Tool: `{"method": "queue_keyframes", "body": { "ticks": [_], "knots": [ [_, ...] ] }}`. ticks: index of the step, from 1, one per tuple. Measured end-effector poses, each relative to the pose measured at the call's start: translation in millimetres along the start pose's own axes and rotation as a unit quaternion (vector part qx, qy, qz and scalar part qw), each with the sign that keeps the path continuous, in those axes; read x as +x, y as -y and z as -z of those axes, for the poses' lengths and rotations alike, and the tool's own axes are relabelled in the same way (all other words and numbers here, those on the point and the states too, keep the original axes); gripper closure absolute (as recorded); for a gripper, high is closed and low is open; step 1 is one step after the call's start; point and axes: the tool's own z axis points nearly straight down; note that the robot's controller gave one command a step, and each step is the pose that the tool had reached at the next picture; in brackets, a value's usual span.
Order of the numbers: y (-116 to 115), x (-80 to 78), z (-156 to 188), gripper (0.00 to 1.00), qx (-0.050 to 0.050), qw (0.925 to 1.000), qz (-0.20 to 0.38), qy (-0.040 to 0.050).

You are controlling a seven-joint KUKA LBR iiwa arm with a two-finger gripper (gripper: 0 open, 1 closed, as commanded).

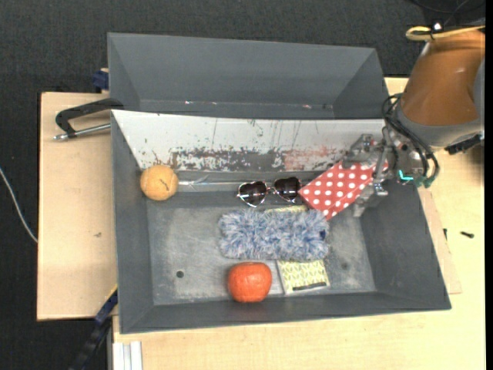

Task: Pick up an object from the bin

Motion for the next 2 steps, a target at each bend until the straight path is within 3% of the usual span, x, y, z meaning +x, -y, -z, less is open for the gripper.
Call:
{"method": "queue_keyframes", "body": {
  "ticks": [1, 2],
  "knots": [
    [-0.5, -1.9, 5.0, 0.00, 0.001, 1.0000, 0.001, 0.0042],
    [-23.9, -5.9, -59.5, 0.00, 0.001, 0.9981, 0.062, 0.0049]
  ]
}}
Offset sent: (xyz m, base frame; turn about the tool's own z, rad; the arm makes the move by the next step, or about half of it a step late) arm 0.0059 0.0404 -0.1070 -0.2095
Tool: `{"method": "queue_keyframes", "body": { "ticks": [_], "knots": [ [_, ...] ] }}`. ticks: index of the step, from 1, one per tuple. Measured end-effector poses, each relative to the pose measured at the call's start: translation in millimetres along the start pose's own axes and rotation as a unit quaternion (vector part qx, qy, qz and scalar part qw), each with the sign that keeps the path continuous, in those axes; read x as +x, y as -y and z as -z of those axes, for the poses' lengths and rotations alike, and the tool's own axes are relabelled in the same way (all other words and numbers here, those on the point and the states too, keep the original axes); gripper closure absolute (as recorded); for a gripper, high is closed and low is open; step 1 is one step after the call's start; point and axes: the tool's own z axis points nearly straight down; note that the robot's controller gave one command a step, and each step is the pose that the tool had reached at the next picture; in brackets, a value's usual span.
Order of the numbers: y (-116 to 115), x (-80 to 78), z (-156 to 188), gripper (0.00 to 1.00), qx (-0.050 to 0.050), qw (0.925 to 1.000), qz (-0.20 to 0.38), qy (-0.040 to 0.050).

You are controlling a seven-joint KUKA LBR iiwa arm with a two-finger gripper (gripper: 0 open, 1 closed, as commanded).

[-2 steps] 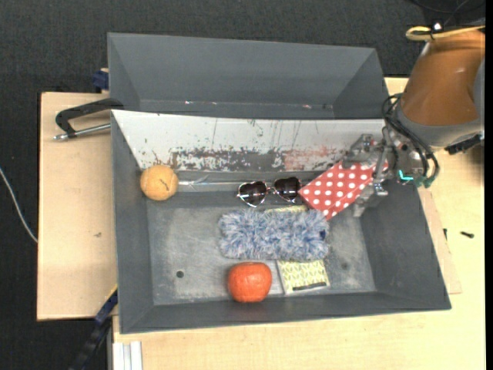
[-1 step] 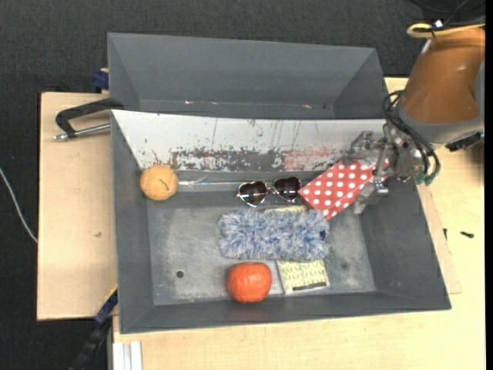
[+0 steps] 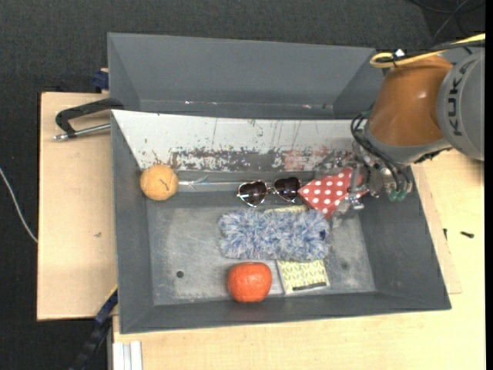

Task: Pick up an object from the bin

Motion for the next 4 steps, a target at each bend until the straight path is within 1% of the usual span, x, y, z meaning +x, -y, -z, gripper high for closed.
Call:
{"method": "queue_keyframes", "body": {
  "ticks": [1, 2, 3, 4],
  "knots": [
    [-13.2, -4.0, -41.0, 0.00, 0.001, 0.9999, -0.016, -0.0007],
    [-9.8, -4.4, -41.1, 0.00, -0.002, 1.0000, -0.004, 0.0010],
    [-12.7, -5.7, -38.0, 0.00, 0.000, 0.9999, -0.013, -0.0003],
    [-13.3, -6.3, -37.2, 1.00, -0.001, 1.0000, -0.007, -0.0011]
  ]
}}
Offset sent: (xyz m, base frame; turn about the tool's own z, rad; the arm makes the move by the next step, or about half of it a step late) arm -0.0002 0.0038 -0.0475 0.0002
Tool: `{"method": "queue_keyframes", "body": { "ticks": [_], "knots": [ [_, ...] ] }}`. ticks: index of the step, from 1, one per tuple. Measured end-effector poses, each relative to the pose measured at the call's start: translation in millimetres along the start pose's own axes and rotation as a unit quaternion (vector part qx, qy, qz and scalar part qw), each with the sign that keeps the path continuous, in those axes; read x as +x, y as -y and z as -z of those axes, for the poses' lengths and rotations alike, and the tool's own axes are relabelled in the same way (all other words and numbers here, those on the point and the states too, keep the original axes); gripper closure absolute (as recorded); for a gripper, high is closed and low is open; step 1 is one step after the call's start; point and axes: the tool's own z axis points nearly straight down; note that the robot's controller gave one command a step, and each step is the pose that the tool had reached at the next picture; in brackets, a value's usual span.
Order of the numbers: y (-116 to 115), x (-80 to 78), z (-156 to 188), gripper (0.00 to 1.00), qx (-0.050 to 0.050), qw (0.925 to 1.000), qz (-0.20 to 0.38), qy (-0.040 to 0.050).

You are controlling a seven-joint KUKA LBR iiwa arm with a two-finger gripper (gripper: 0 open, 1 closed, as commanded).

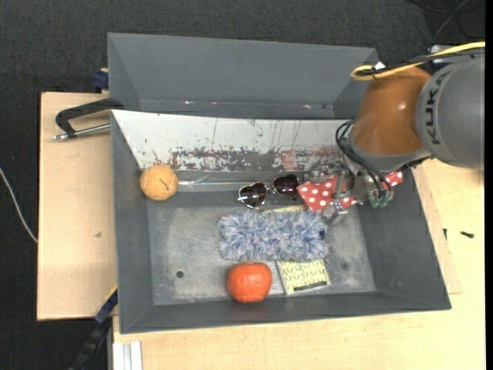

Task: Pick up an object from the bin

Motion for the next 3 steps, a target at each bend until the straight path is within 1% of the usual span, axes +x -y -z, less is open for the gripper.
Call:
{"method": "queue_keyframes", "body": {
  "ticks": [2, 3],
  "knots": [
    [-1.0, -1.7, 6.3, 1.00, 0.000, 1.0000, 0.000, 0.0015],
    [-0.1, -2.7, 70.1, 1.00, 0.001, 1.0000, 0.003, 0.0021]
  ]
}}
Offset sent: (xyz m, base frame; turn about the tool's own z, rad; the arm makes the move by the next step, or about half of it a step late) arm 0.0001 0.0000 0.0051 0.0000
